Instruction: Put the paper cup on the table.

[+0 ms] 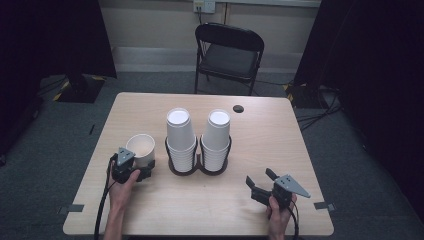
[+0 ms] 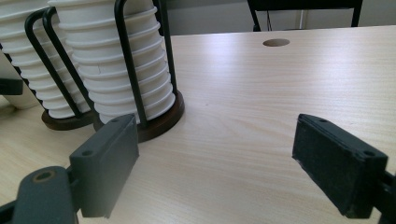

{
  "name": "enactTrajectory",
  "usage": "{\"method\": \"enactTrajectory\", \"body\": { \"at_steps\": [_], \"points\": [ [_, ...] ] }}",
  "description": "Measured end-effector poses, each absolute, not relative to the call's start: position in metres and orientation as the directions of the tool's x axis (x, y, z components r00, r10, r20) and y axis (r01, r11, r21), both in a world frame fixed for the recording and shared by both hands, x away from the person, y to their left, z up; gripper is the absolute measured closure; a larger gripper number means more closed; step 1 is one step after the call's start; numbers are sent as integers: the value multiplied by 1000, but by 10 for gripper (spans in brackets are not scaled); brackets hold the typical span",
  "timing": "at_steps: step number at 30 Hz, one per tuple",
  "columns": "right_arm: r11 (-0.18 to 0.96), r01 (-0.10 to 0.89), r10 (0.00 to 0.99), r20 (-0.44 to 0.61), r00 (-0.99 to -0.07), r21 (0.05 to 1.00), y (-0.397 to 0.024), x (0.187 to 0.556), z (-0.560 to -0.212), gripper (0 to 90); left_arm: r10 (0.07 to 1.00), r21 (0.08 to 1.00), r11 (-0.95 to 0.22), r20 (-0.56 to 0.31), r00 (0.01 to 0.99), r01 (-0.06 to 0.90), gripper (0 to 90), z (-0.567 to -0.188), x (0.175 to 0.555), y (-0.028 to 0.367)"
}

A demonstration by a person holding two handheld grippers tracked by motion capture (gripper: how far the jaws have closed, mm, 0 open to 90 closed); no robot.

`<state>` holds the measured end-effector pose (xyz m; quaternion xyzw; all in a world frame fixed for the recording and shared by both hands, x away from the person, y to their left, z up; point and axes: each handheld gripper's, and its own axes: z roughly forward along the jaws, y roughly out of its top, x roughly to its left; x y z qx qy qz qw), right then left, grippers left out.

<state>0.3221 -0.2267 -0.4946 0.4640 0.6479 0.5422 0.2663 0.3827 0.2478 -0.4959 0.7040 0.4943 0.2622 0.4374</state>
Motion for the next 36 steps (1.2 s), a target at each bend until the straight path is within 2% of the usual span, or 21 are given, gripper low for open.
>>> {"method": "enactTrajectory", "body": {
  "at_steps": [13, 20, 28, 36],
  "points": [
    [-19, 309, 891, 157, -427, 951, -227, 322, -495, 140, 932, 897, -108, -59, 358, 429, 156, -496, 352, 244],
    [-25, 308, 890, 162, -427, 951, -227, 322, -495, 140, 927, 932, -54, -86, 365, 358, 155, -495, 320, 239],
    [-28, 299, 890, 160, -428, 954, -227, 321, -495, 141, 877, 952, -81, -72, 475, 294, 152, -488, 295, 213],
    [-29, 282, 888, 154, -433, 959, -227, 317, -495, 140, 861, 953, -54, -107, 498, 298, 155, -493, 294, 191]
  ]
}}
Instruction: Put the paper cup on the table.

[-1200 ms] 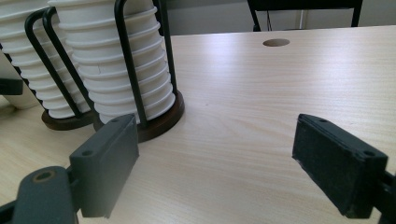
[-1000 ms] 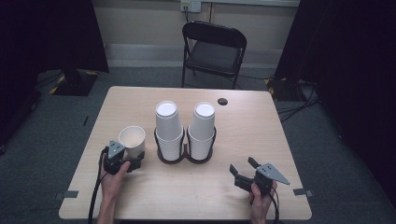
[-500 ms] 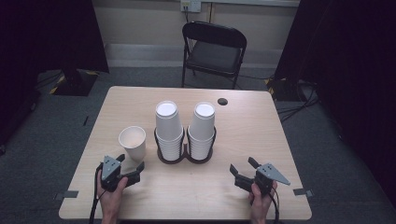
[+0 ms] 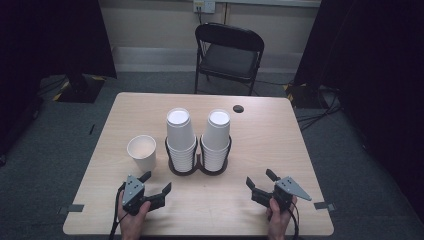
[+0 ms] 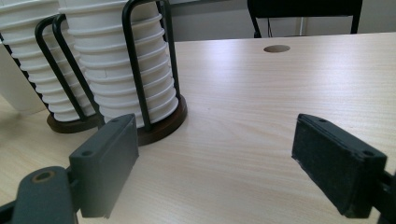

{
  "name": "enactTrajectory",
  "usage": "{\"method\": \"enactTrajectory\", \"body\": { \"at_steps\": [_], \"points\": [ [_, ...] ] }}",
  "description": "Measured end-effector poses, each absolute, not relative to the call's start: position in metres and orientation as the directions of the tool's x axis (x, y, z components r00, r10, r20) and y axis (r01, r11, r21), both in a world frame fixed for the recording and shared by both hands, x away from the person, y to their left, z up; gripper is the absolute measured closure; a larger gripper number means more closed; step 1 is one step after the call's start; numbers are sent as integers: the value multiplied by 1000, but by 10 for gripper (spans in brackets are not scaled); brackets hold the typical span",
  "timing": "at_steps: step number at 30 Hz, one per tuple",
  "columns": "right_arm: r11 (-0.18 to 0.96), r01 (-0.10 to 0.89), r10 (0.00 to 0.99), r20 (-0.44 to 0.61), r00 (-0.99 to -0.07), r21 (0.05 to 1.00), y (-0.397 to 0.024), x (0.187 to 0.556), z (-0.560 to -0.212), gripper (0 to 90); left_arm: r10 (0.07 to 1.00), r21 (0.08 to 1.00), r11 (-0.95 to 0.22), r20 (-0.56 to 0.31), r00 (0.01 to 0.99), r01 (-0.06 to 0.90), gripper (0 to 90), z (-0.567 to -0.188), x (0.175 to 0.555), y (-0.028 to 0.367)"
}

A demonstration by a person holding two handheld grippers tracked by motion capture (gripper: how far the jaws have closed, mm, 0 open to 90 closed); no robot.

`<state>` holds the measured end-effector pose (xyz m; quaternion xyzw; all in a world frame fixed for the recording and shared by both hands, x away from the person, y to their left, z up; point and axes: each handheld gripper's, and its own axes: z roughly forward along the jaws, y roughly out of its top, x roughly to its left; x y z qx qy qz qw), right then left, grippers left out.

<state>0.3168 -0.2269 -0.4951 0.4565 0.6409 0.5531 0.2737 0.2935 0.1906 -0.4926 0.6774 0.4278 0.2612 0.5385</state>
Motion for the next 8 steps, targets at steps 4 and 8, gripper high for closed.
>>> {"method": "enactTrajectory", "body": {
  "at_steps": [4, 8],
  "points": [
    [-11, 285, 890, 140, -434, 958, -225, 316, -495, 140, 860, 959, -75, -77, 504, 274, 160, -496, 291, 183],
    [6, 321, 903, 133, -409, 947, -222, 319, -494, 141, 865, 961, -77, -68, 497, 265, 156, -496, 290, 183]
  ]
}}
